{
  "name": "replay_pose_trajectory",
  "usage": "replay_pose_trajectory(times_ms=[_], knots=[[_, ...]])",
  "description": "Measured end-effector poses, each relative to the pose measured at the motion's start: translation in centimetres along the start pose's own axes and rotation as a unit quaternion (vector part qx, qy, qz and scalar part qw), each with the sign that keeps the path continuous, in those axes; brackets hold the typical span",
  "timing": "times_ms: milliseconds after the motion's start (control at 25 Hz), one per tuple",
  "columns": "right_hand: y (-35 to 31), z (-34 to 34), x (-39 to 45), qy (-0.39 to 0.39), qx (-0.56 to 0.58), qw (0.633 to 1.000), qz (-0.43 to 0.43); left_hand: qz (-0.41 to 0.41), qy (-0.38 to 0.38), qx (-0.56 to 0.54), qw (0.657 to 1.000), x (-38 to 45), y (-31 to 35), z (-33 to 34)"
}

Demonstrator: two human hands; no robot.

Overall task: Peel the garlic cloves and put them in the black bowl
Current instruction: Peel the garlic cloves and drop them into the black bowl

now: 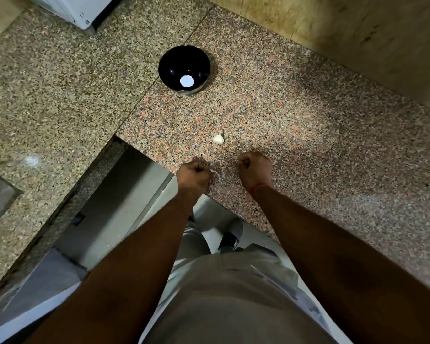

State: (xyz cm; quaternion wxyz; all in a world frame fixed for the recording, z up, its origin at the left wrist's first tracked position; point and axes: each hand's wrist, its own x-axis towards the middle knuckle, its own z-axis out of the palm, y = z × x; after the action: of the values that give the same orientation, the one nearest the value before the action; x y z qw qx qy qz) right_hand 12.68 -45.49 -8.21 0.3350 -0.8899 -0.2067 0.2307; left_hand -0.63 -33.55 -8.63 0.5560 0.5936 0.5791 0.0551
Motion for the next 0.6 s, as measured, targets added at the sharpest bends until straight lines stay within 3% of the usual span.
replay_pose_trajectory(times_ms=[160,400,600], knots=[[1.1,-0.2,-0.1,-0.036,0.093,0.995,0.025,0.011,0.019,0.020,1.000,-0.4,0.2,0.2],[-0.2,0.0,-0.4,-0.137,0.255,0.955,0.071,-0.005,0.019,-0.013,1.000,-0.5,0.7,0.3],[-0.9,0.3,-0.5,-0.179,0.264,0.945,0.068,-0.029,0.022,-0.037,0.999,-0.3,0.7,0.2]])
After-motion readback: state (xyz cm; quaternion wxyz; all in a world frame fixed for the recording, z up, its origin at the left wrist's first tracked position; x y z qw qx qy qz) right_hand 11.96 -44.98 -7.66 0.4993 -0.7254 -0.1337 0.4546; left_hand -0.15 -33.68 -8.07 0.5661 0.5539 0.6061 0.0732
